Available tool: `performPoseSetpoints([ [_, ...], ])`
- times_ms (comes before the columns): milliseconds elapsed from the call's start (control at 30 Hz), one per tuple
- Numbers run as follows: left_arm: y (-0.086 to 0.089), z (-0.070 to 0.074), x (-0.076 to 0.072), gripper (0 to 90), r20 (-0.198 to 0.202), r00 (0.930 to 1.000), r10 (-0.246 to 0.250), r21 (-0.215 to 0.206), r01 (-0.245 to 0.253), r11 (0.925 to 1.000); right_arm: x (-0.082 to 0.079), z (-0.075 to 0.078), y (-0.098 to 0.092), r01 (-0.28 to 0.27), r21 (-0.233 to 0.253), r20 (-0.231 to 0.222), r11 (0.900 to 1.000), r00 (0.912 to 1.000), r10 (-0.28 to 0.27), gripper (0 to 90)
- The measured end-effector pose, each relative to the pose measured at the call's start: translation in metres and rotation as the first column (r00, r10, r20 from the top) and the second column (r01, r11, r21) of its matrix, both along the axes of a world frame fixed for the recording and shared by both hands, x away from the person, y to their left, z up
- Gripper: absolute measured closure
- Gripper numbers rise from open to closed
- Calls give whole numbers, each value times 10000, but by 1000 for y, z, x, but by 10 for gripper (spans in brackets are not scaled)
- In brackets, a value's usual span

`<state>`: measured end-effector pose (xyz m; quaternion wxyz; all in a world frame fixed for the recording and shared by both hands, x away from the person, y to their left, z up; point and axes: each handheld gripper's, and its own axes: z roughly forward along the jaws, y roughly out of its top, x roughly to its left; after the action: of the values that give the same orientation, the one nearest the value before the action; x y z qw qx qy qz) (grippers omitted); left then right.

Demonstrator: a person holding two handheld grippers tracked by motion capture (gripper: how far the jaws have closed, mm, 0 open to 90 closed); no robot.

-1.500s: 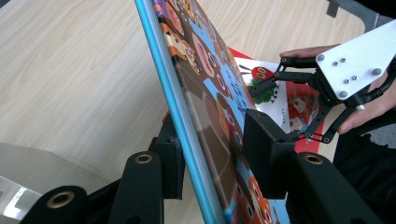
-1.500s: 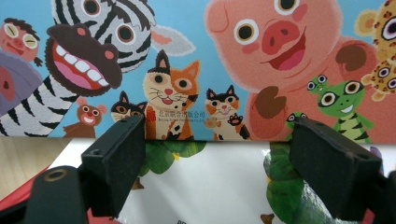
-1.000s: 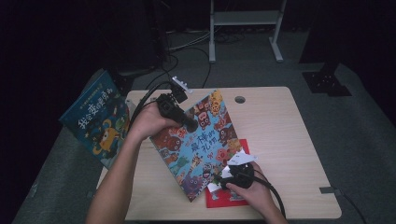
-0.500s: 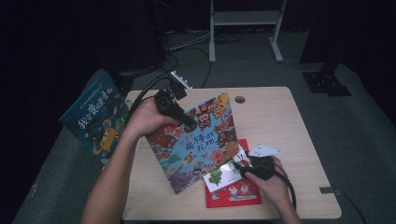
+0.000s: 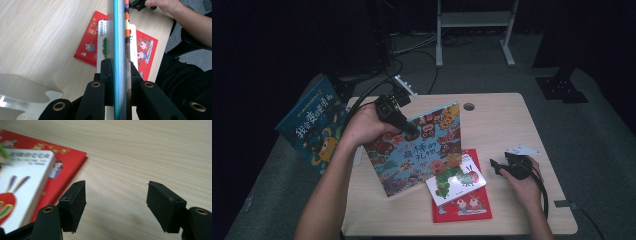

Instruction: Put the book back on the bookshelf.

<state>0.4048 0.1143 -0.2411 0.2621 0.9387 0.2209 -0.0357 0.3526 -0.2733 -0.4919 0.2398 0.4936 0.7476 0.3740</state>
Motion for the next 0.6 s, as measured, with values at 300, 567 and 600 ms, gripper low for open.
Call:
performPoseSetpoints([
  [300, 22, 5, -9, 804, 242, 9989, 398, 187, -403, 9990, 6, -11, 0, -41, -284, -627, 9996, 9980, 23, 259],
  [567, 54, 15, -23, 804, 343, 9951, 922, 174, -929, 9955, 10, -11, -2, 257, -321, -805, 9992, 9964, -282, 171],
  [600, 60, 16, -25, 804, 333, 9944, 1001, 192, -1008, 9947, 10, -11, -3, 263, -326, -806, 9991, 9963, -289, 171],
])
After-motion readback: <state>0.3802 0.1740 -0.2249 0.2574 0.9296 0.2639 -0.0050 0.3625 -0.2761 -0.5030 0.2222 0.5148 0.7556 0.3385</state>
